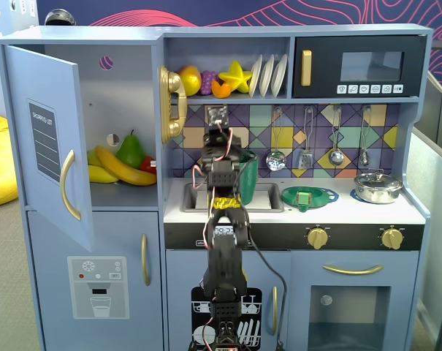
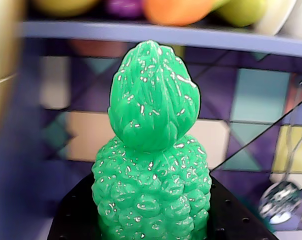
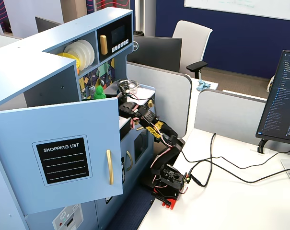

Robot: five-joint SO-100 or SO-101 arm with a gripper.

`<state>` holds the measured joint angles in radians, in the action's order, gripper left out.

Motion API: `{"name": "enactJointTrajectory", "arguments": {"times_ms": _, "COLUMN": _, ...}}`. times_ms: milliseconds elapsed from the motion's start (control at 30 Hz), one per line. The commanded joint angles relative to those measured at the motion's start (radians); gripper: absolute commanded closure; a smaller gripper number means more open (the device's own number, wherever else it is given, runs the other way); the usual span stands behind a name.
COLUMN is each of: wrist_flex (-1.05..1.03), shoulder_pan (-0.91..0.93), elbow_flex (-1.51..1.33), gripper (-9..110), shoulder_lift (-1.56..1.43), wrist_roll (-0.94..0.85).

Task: Pick up the green pineapple from the left cabinet and place it in the green recipient

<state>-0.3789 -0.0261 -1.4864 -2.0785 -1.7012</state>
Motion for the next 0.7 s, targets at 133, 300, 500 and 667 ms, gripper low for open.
{"name": "enactJointTrajectory", "arguments": {"times_ms": 133, "wrist_flex": 0.083, "shoulder_pan": 0.057, "elbow_flex": 0.281, "gripper": 101, "shoulder_lift": 0.311, "wrist_roll": -0.023}}
{"name": "enactJointTrajectory", "arguments": {"times_ms": 300, "wrist_flex": 0.110, "shoulder_pan": 0.071, "elbow_flex": 0.327, "gripper": 83, "shoulder_lift": 0.393, "wrist_roll": 0.089}}
{"name": "enactJointTrajectory", "arguments": {"times_ms": 500, "wrist_flex": 0.117, "shoulder_pan": 0.074, "elbow_flex": 0.296, "gripper": 74, "shoulder_lift": 0.374, "wrist_roll": 0.095}}
{"name": "enactJointTrajectory", "arguments": {"times_ms": 667, "wrist_flex": 0.123, "shoulder_pan": 0.078, "elbow_flex": 0.235, "gripper": 75, "shoulder_lift": 0.324, "wrist_roll": 0.064}}
